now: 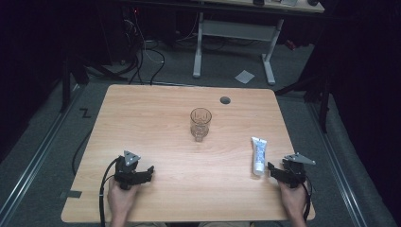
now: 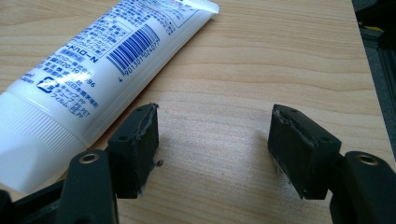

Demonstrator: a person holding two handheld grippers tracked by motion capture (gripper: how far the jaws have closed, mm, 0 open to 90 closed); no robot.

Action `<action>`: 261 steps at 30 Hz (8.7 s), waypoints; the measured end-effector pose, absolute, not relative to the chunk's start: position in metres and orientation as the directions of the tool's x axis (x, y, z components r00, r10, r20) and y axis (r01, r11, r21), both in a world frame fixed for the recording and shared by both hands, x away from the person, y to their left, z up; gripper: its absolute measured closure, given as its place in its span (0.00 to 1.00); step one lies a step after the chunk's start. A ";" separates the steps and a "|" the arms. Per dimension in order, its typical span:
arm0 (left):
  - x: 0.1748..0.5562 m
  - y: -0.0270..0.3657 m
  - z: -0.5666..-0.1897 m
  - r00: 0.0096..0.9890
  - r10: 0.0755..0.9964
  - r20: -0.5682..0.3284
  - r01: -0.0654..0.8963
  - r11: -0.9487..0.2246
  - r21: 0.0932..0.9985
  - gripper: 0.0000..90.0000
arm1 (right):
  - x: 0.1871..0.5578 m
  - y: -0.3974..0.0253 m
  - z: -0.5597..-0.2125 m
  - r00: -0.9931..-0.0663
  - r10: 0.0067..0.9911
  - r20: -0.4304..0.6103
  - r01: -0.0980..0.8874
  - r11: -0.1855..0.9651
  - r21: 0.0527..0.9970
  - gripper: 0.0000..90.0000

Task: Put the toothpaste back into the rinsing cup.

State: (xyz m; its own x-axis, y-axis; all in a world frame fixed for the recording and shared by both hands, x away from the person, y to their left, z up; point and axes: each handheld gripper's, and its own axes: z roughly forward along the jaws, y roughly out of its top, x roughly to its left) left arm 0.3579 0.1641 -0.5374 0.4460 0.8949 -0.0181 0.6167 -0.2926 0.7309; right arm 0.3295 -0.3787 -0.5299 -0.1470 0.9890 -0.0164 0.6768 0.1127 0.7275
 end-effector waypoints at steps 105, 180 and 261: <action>0.357 0.164 -0.537 0.442 0.897 -0.018 0.619 -0.290 0.730 0.18 | 0.295 -0.336 -0.483 -0.254 0.966 0.053 0.644 0.128 0.754 0.41; 0.357 0.164 -0.537 0.441 0.897 -0.018 0.619 -0.290 0.730 0.17 | 0.431 -0.318 -0.503 -0.106 0.994 -0.018 0.891 0.103 0.441 0.38; 0.357 0.164 -0.537 0.439 0.898 -0.017 0.620 -0.290 0.729 0.17 | 0.411 -0.271 -0.406 -0.601 0.780 0.175 0.601 0.297 0.742 0.73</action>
